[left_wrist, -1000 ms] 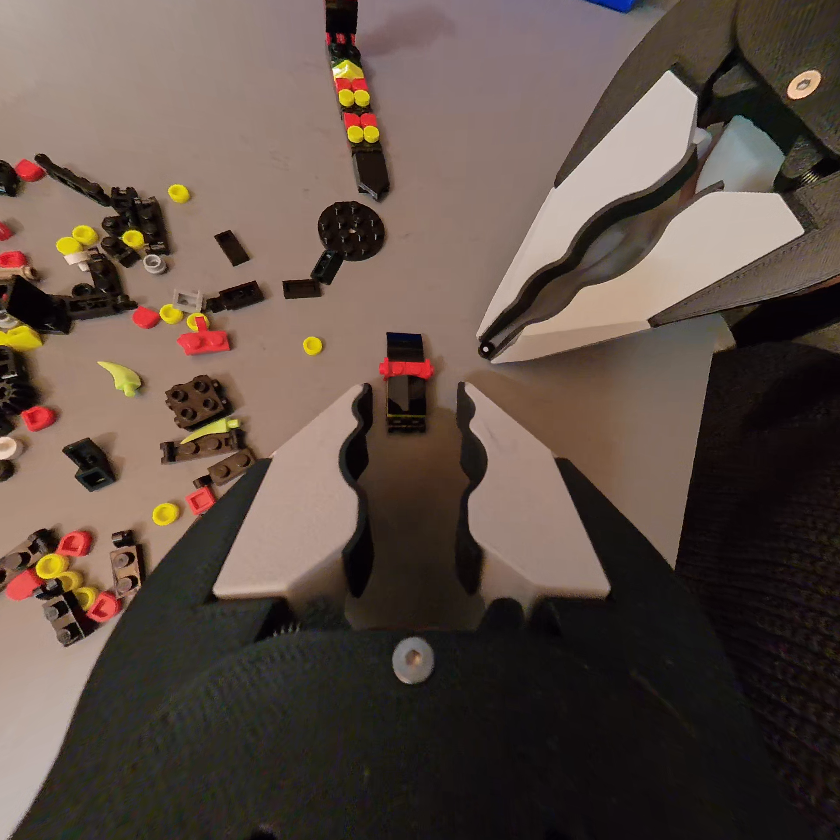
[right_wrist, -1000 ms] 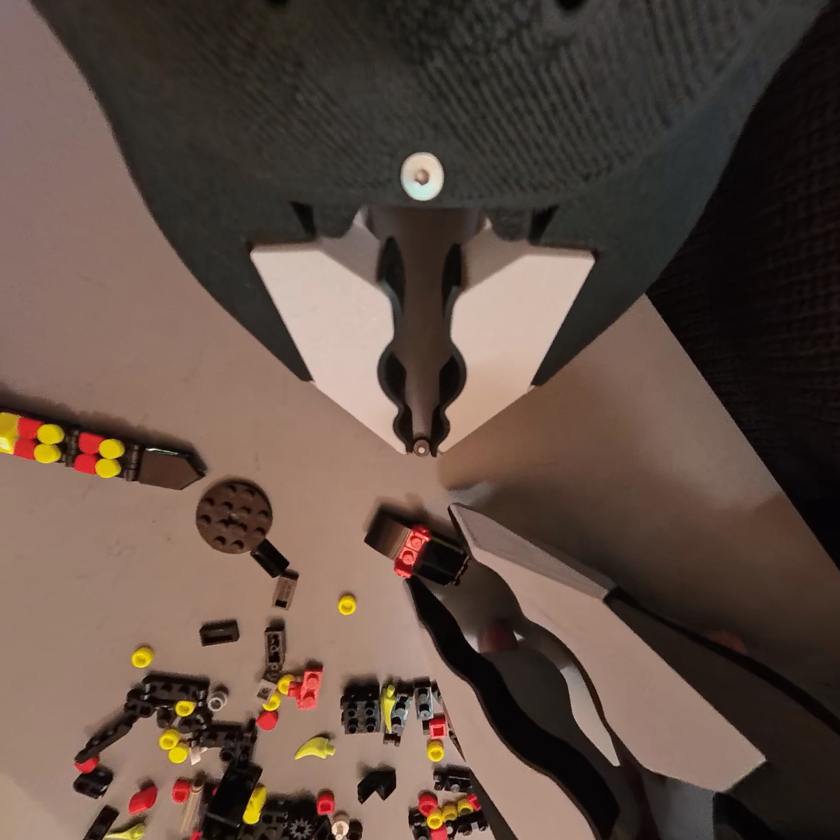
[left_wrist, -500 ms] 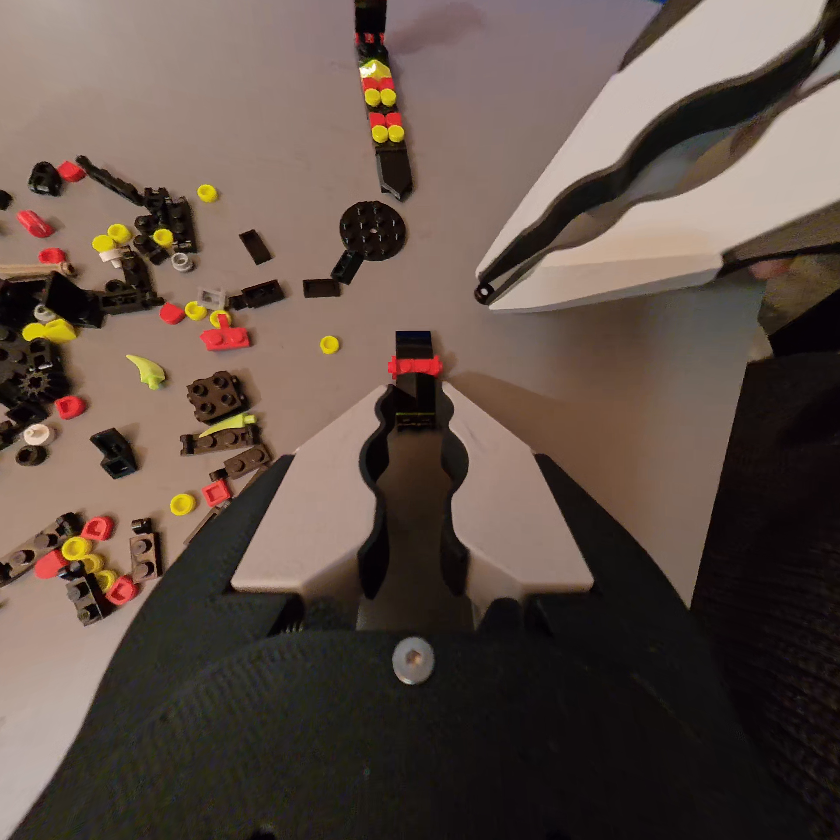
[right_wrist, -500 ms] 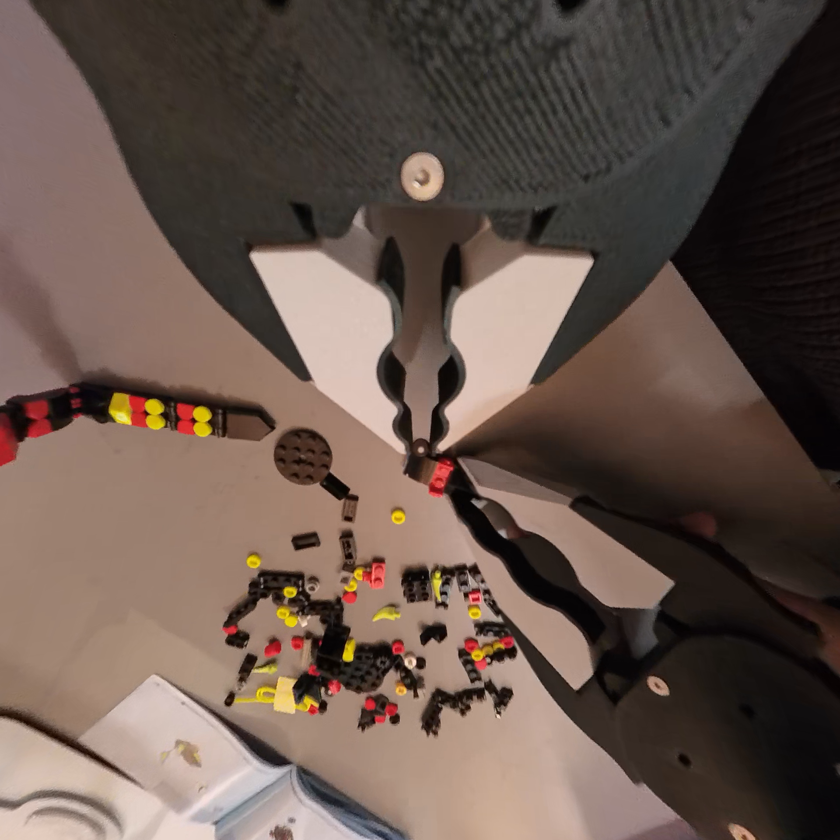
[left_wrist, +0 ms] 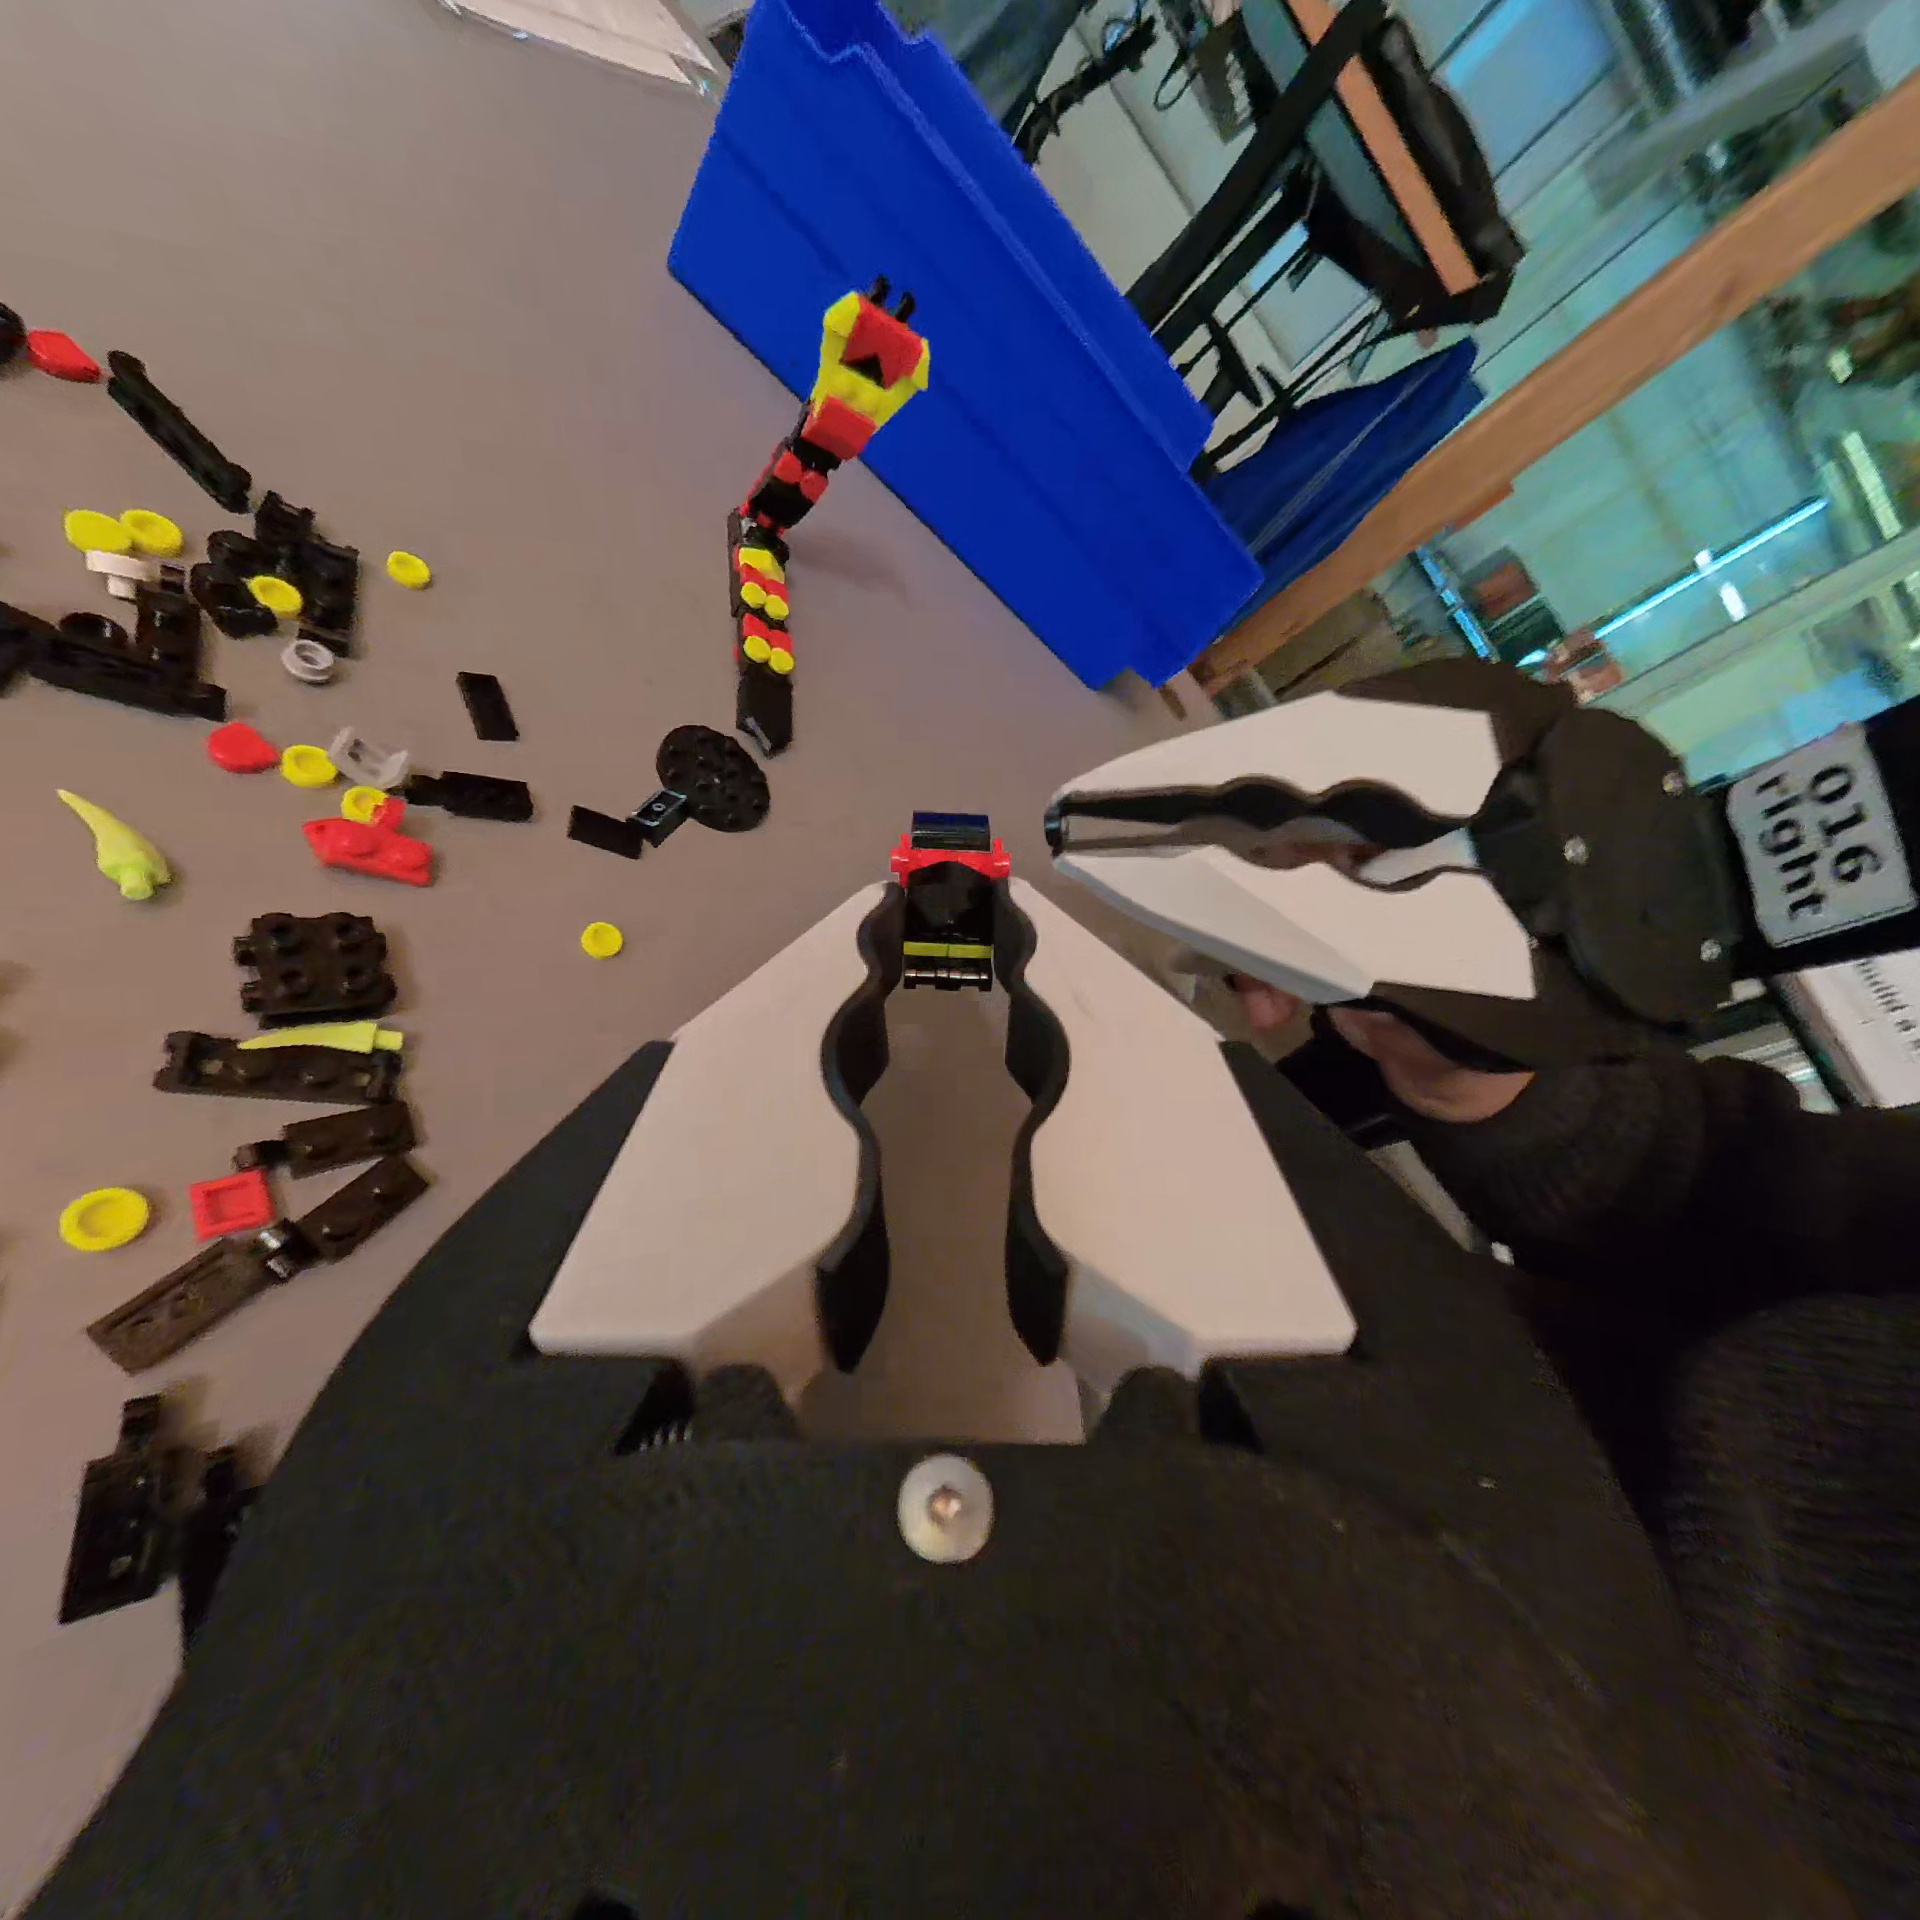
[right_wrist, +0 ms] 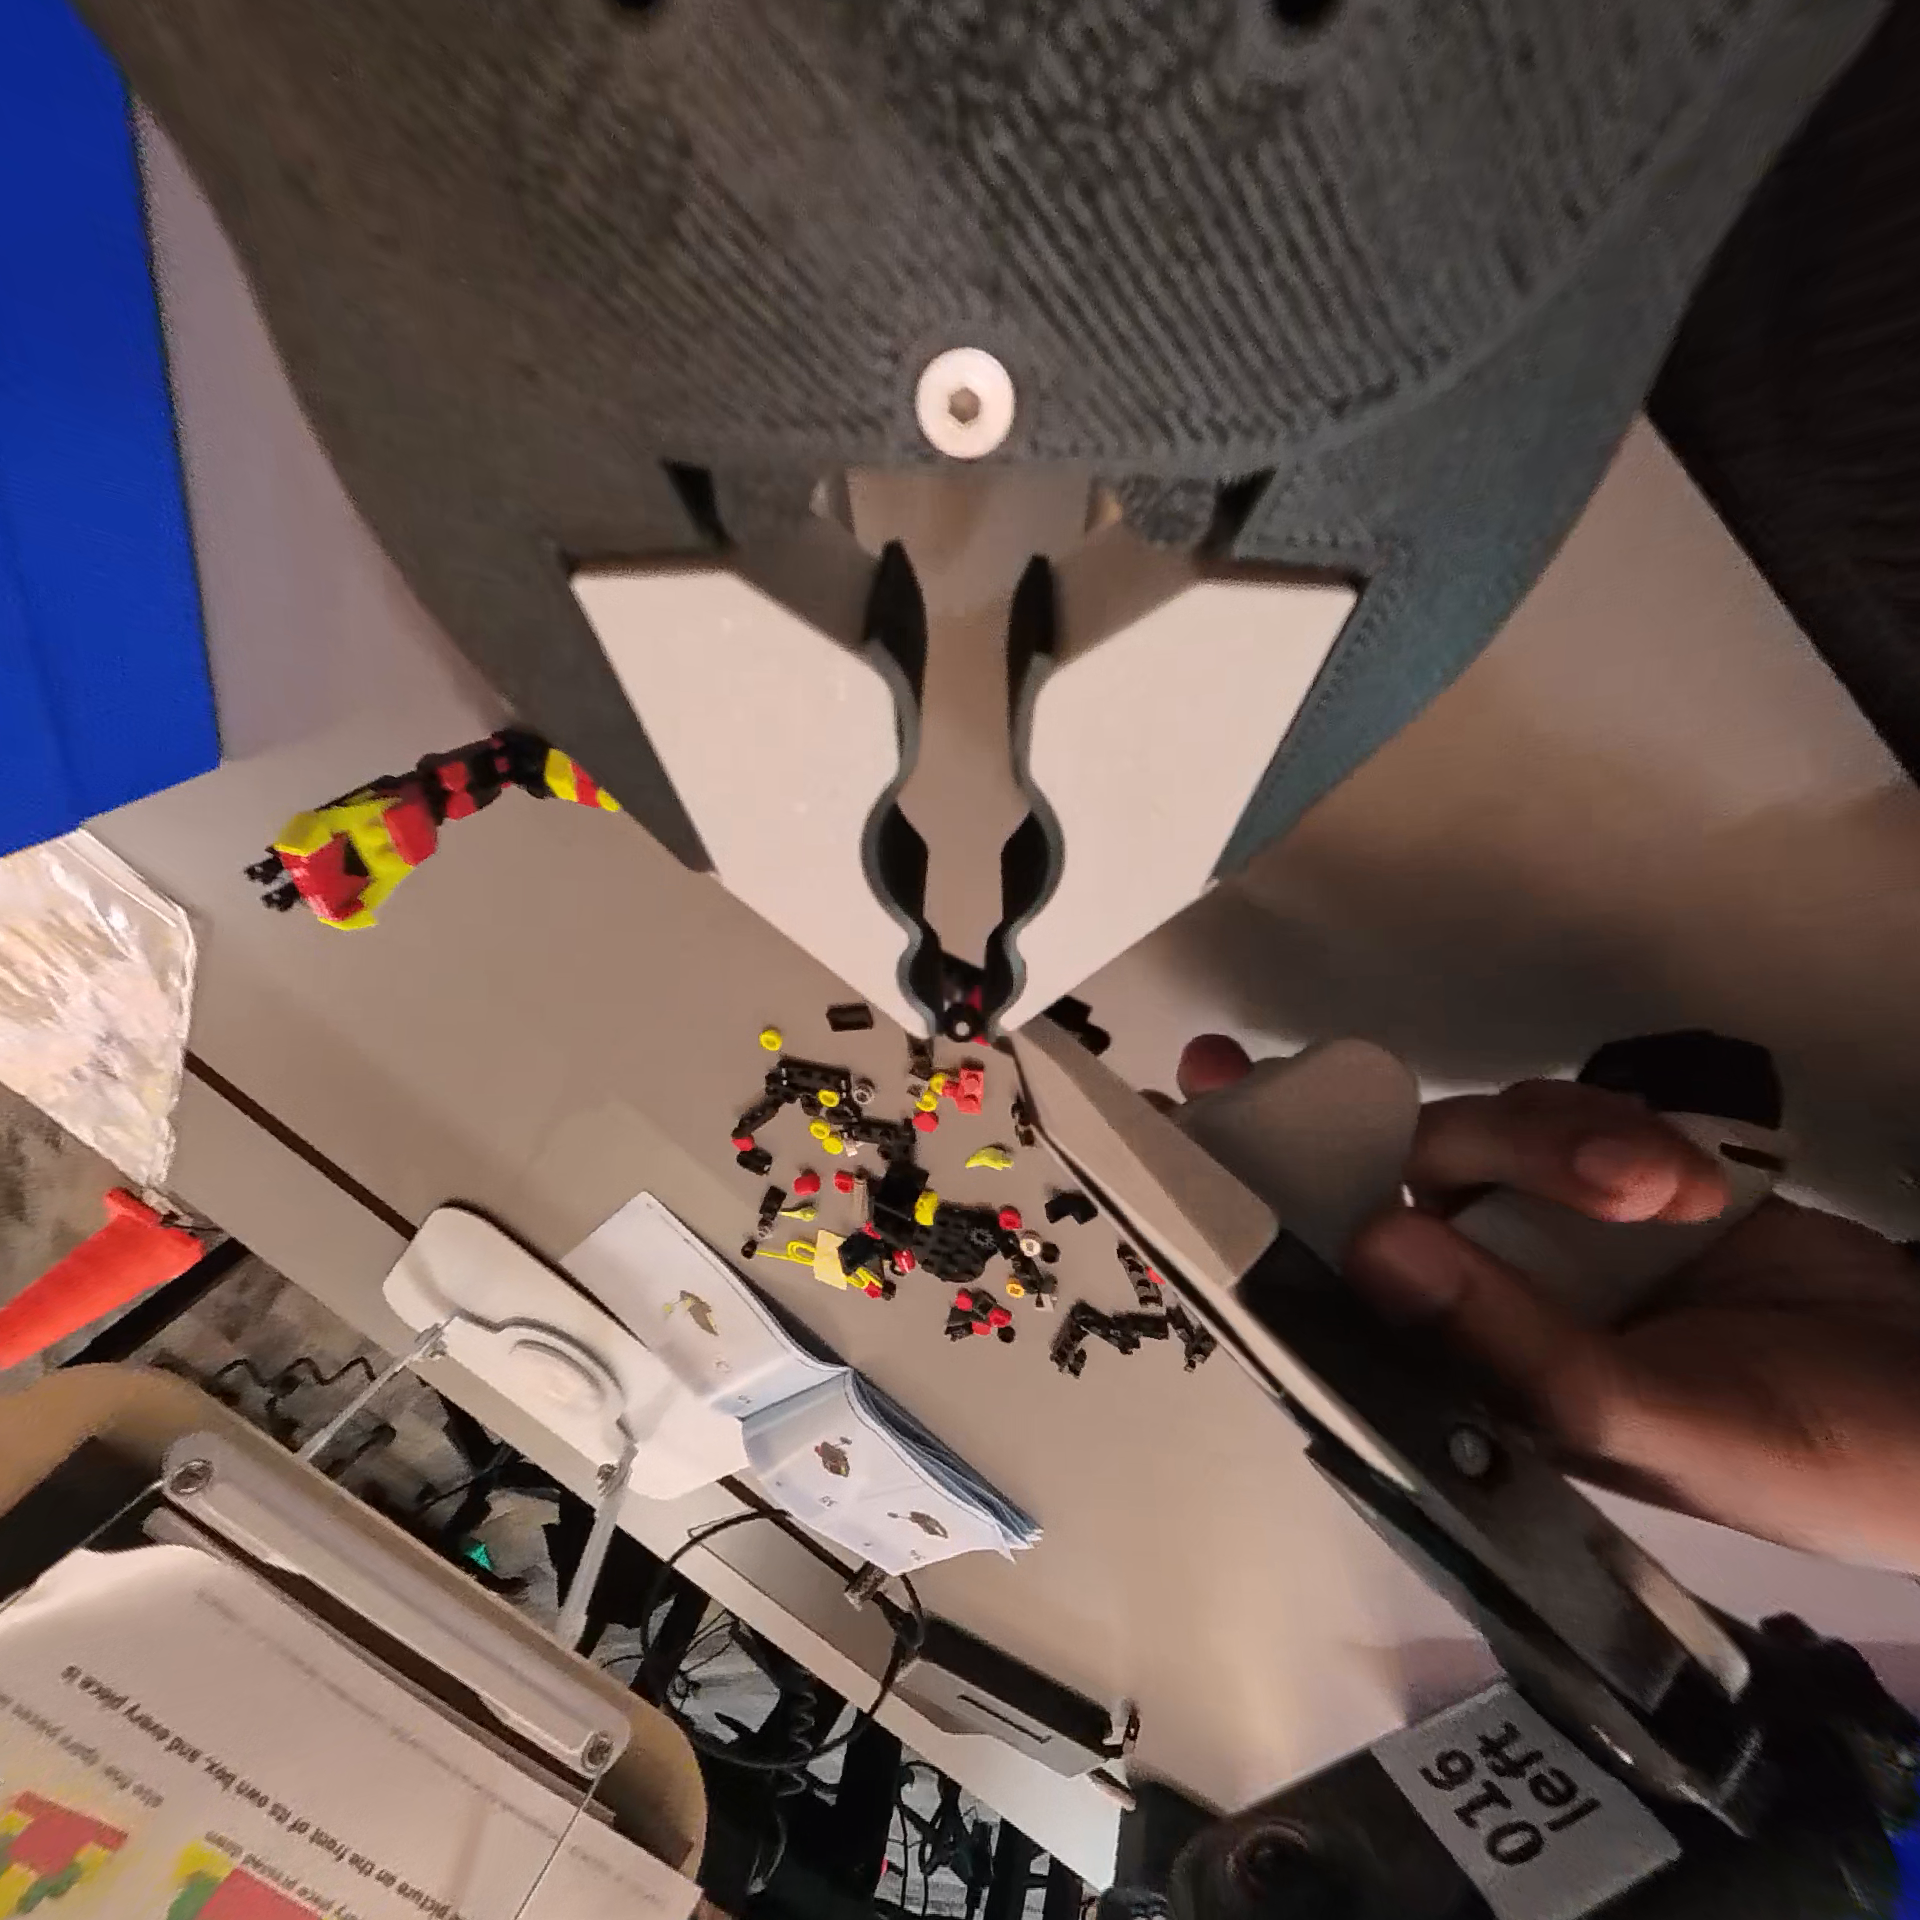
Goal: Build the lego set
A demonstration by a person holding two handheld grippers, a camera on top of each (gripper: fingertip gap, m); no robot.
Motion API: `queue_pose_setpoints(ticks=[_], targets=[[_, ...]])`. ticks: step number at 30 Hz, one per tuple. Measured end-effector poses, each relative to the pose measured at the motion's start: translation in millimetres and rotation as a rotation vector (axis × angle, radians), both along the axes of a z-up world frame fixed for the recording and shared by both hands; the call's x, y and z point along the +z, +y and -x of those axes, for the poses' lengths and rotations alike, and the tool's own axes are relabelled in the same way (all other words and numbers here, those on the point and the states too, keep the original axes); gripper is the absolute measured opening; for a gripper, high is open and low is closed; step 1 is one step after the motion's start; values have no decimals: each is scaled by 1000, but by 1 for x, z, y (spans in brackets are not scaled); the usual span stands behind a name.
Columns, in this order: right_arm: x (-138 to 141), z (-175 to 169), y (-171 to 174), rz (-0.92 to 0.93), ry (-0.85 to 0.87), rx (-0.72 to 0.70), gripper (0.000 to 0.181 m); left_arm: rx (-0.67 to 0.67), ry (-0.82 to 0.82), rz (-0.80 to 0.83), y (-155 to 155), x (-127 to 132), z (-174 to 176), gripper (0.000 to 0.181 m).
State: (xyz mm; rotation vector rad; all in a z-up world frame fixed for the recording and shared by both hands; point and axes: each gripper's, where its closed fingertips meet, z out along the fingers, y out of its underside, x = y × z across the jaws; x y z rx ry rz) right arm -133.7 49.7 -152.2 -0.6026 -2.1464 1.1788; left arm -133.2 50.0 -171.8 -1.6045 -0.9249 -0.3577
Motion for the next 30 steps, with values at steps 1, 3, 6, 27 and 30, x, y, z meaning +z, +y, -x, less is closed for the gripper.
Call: queue_pose_setpoints(ticks=[1,3,6,27,30], targets=[[1,-1,-1,5,2,1,5,3,-7,-20,0,3,0,12],[4,-1,-1,14,12,2,5,11,-9,-47,0,7,1,12],[8,-1,0,55,-6,1,5,23,-15,-64,-2,9,3,12],[23,-3,-5,208,-28,18,5,39,54,-180,-1,35,-2,12],[25,-3,-6,212,-22,22,4,39,66,-187,-1,36,-2,12]])
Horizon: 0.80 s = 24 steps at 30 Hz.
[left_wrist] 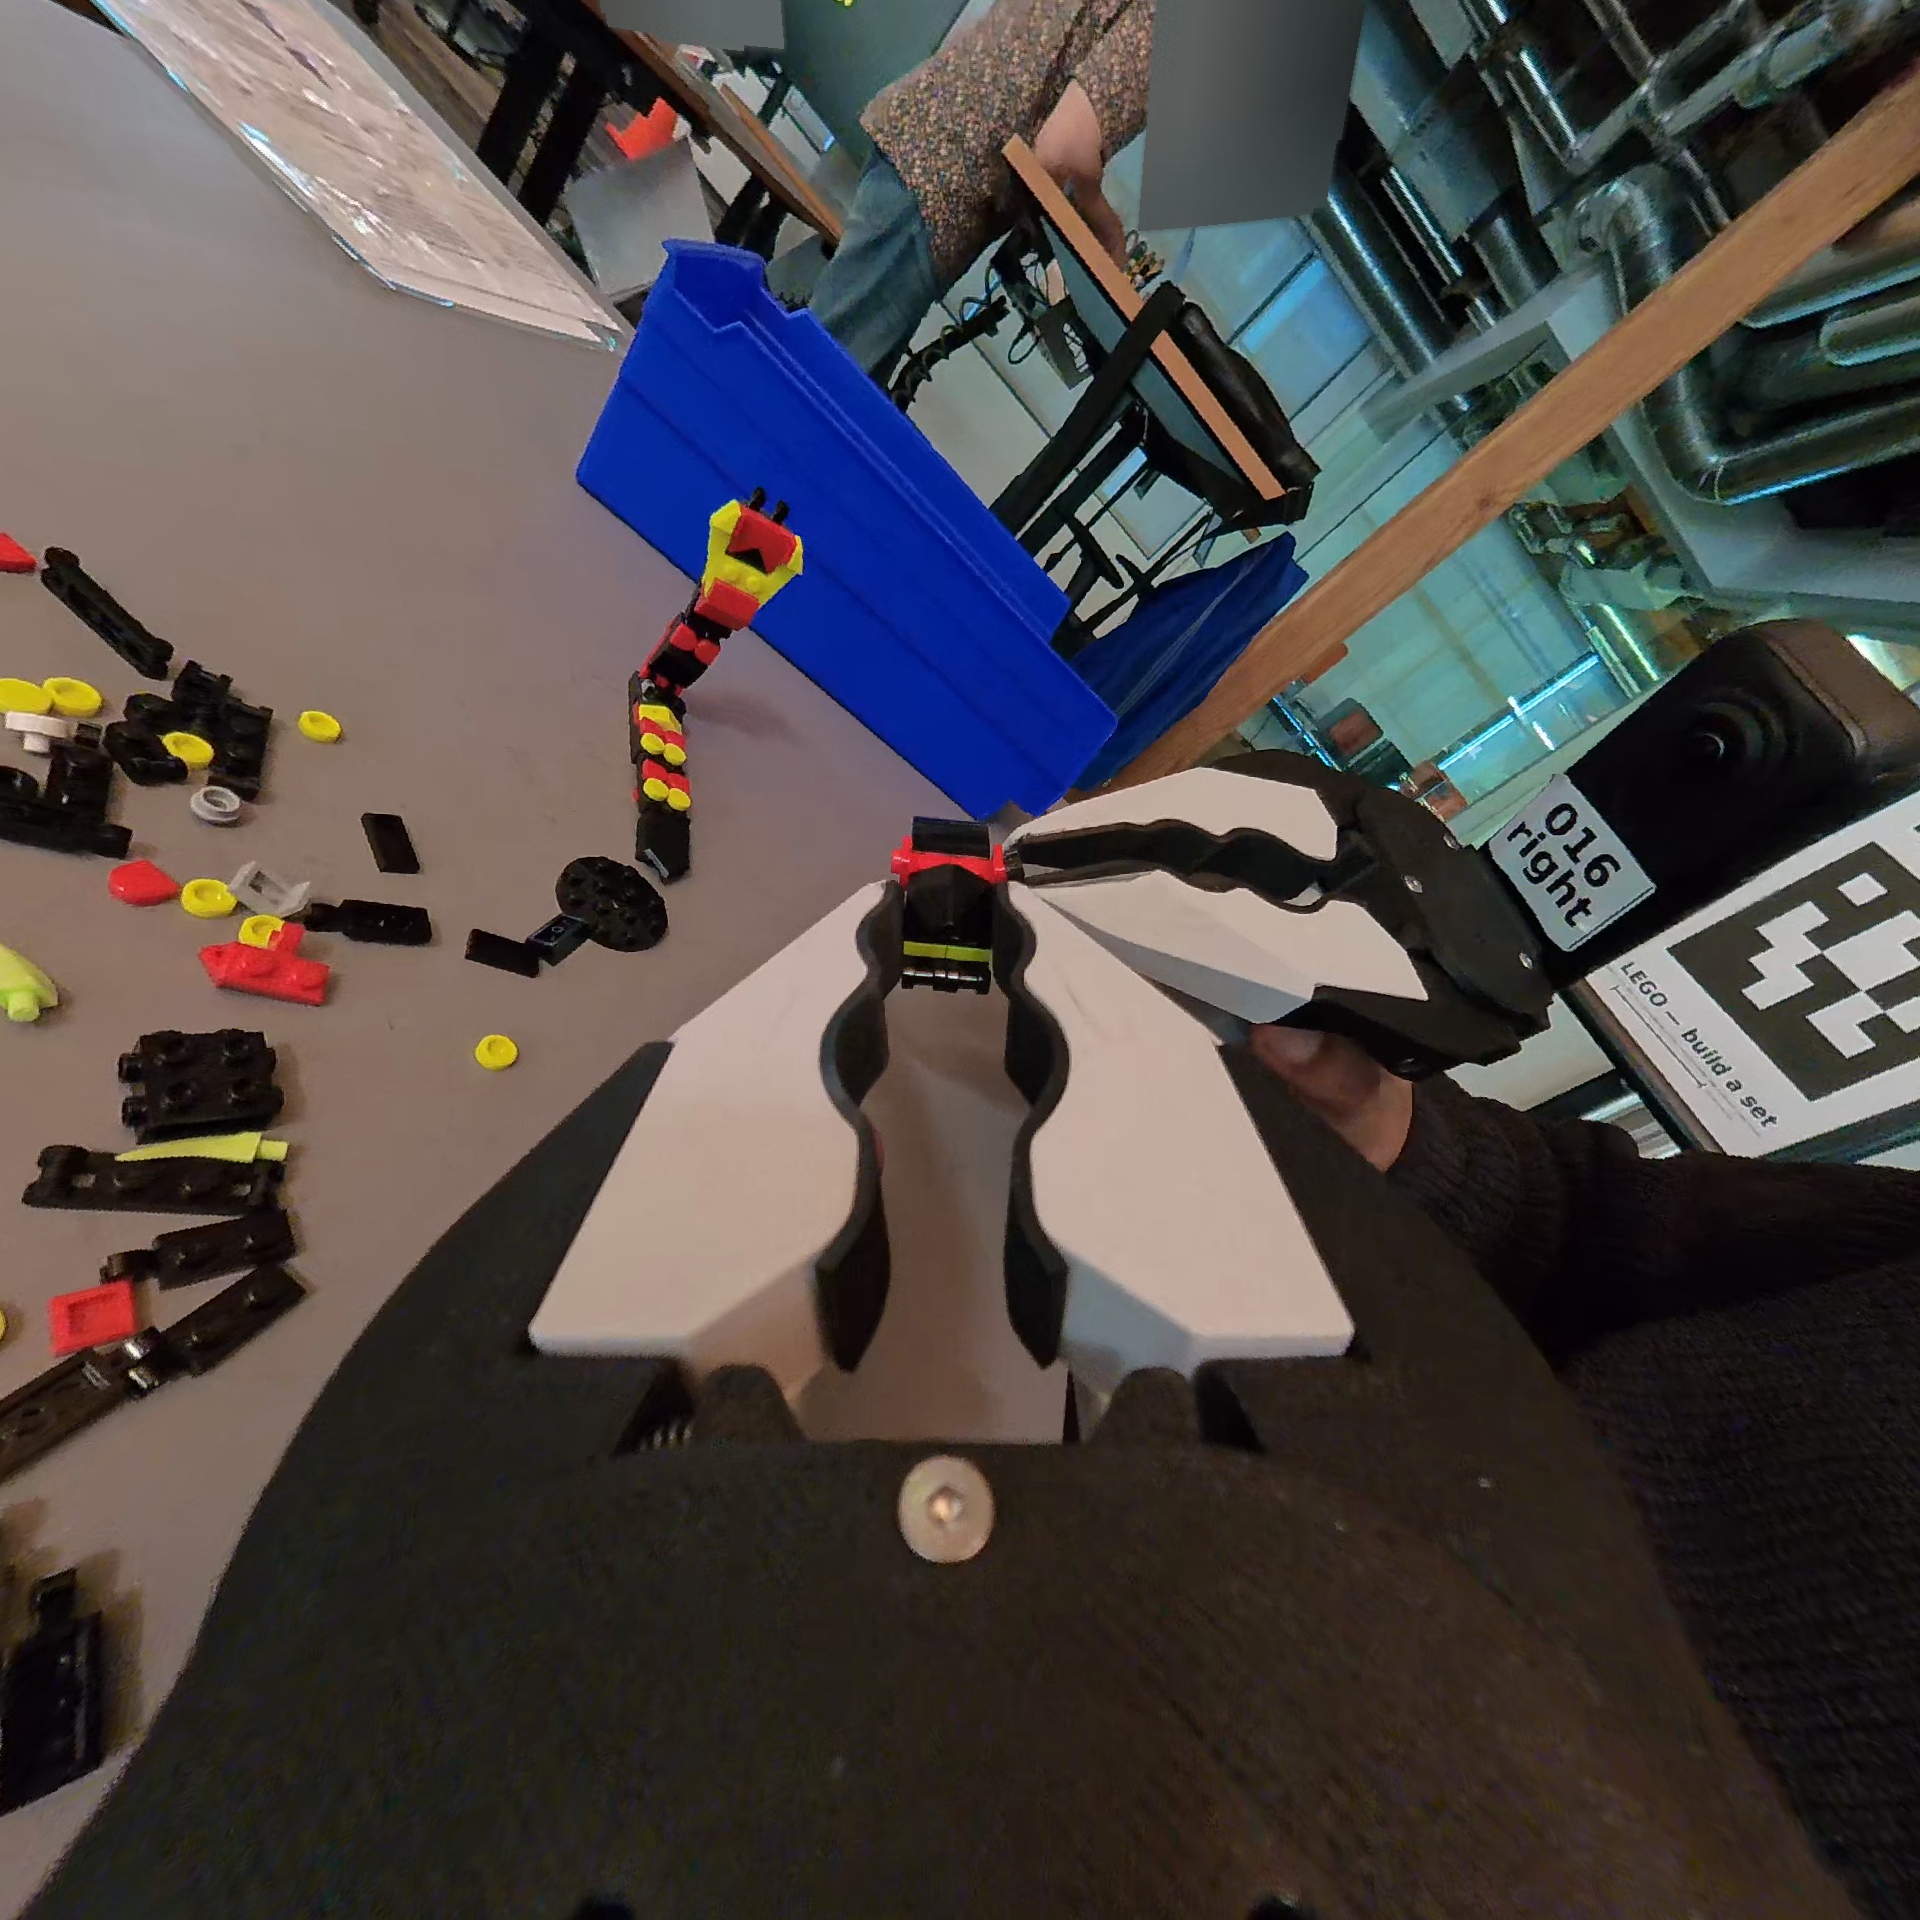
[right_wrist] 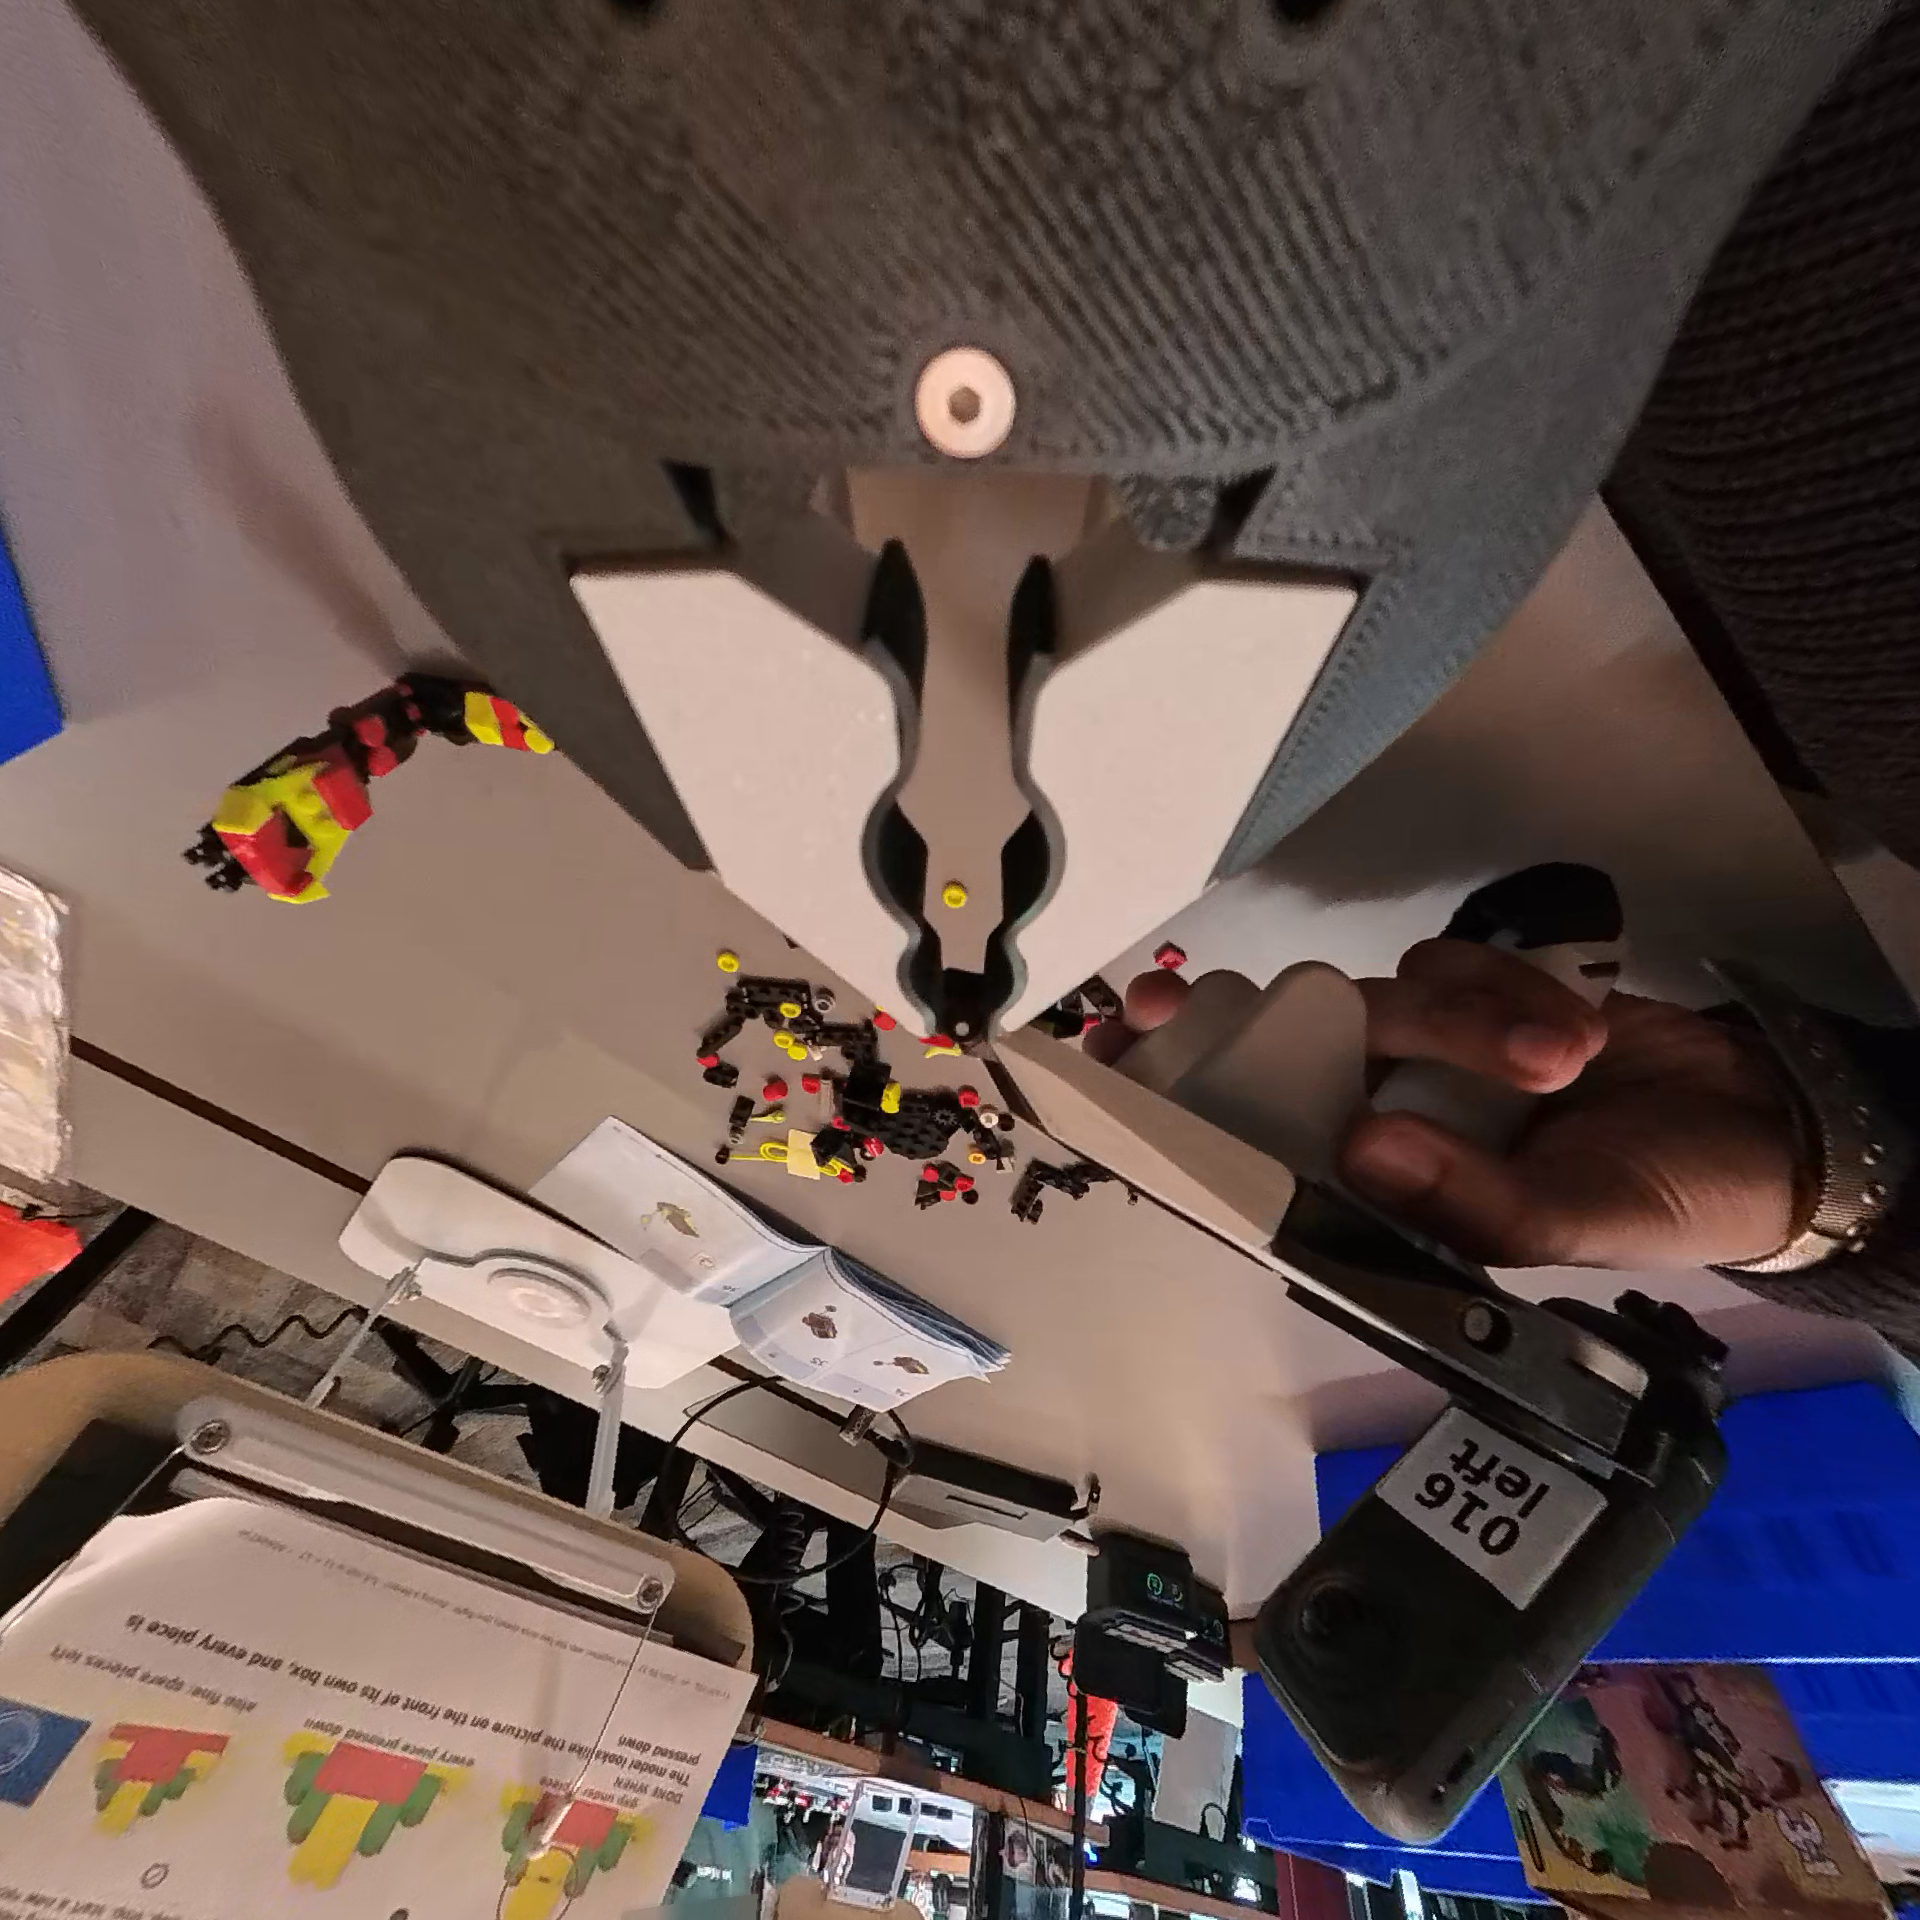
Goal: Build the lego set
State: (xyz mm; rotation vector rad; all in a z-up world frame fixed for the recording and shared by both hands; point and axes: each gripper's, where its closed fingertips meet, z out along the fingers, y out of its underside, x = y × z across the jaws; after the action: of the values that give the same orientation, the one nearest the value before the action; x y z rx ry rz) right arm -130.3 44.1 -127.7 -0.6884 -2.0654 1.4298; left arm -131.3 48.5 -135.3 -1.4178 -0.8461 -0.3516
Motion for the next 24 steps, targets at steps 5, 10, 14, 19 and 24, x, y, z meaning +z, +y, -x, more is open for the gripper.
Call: queue_pose_setpoints(ticks=[5,10,14,19,24], targets=[[8,-3,-2,34,24,29,5,-12,26,-49,-2,8,-2,12],[25,-14,-2,78,64,90,4,-22,100,-96,-3,26,-12,12],[32,-19,-3,85,94,115,4,-43,64,-154,-3,33,-18,12],[32,-22,-2,51,112,116,4,1,171,-85,-4,35,-19,12],[31,-24,-2,17,124,118,4,44,311,7,-5,36,-21,13]])
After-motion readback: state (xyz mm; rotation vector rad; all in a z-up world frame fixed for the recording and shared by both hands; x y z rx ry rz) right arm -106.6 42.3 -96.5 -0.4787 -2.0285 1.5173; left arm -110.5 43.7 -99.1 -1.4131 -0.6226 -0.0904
